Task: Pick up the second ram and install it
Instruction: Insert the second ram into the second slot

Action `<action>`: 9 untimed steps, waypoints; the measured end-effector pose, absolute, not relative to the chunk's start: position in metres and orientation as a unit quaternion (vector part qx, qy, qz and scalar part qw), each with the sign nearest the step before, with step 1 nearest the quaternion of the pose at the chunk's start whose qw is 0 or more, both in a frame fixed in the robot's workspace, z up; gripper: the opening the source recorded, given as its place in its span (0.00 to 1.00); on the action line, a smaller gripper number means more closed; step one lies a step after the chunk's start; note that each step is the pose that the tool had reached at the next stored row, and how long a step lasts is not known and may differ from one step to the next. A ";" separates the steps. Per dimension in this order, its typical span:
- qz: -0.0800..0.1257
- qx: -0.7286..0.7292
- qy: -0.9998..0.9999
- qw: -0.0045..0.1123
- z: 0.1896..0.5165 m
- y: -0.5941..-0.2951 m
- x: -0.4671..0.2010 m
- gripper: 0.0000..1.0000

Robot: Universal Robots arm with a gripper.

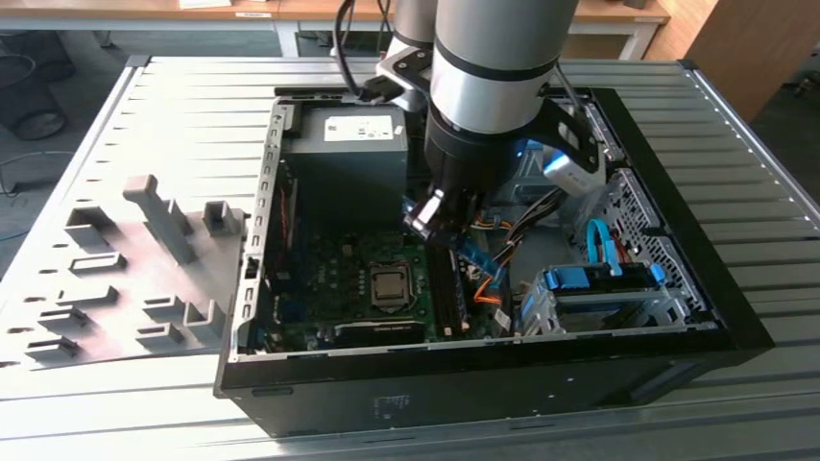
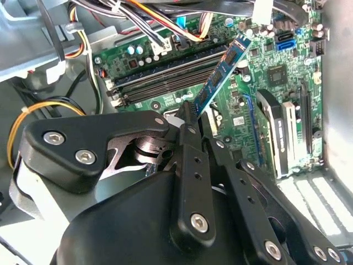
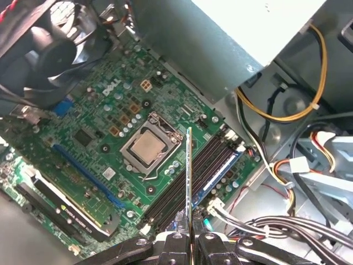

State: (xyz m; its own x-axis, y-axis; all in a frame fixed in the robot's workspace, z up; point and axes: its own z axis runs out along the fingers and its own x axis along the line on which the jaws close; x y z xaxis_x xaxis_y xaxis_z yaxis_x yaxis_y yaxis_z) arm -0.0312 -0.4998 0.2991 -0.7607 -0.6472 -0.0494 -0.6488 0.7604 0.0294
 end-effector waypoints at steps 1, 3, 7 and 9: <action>0.022 -0.341 0.939 0.018 0.299 -0.500 -0.031 0.14; 0.022 -0.334 0.942 0.018 0.299 -0.500 -0.031 0.14; 0.022 -0.320 0.947 0.019 0.299 -0.500 -0.031 0.14; 0.022 -0.314 0.949 0.019 0.299 -0.500 -0.031 0.14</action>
State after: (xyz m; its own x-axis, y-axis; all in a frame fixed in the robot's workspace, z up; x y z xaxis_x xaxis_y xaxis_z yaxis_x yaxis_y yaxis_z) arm -0.0312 -0.4998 0.2989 -0.8024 -0.5948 -0.0493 -0.5964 0.8022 0.0293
